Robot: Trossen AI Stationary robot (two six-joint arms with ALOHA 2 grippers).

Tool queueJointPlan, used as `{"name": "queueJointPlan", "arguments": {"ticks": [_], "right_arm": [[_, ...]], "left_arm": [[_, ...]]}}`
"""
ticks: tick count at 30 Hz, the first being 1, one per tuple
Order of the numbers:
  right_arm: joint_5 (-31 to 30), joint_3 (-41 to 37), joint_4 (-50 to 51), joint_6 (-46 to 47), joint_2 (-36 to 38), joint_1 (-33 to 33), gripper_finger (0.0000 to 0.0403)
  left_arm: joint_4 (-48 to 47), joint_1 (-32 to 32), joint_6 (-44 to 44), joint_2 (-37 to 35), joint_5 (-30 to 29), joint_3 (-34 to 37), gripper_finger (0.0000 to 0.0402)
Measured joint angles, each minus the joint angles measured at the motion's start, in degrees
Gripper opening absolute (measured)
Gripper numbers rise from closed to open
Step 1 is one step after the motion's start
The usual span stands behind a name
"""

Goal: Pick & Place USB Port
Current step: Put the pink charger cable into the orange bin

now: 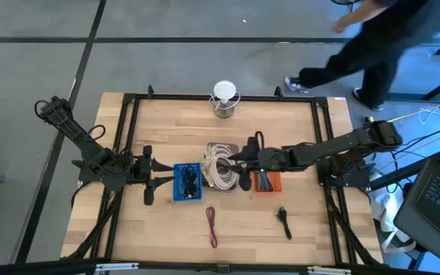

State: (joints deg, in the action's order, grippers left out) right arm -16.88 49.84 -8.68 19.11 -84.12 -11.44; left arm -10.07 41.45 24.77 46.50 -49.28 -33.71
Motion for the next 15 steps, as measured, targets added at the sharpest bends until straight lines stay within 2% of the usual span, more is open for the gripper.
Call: {"name": "queueJointPlan", "arguments": {"ticks": [7,12,15], "right_arm": [[4.7,0.0,-5.1,5.6,2.3,-10.1,0.0169],[3.5,0.0,-15.9,7.7,0.1,-18.5,0.0169],[1.4,0.0,-18.5,7.7,-1.6,-21.8,0.0169]], "left_arm": [[0.0,0.0,-1.5,0.0,-0.4,0.0,0.0129],[0.0,0.0,-2.5,0.0,-0.7,0.0,0.0129],[0.0,0.0,-2.5,0.0,-0.7,0.0,0.0129]]}}
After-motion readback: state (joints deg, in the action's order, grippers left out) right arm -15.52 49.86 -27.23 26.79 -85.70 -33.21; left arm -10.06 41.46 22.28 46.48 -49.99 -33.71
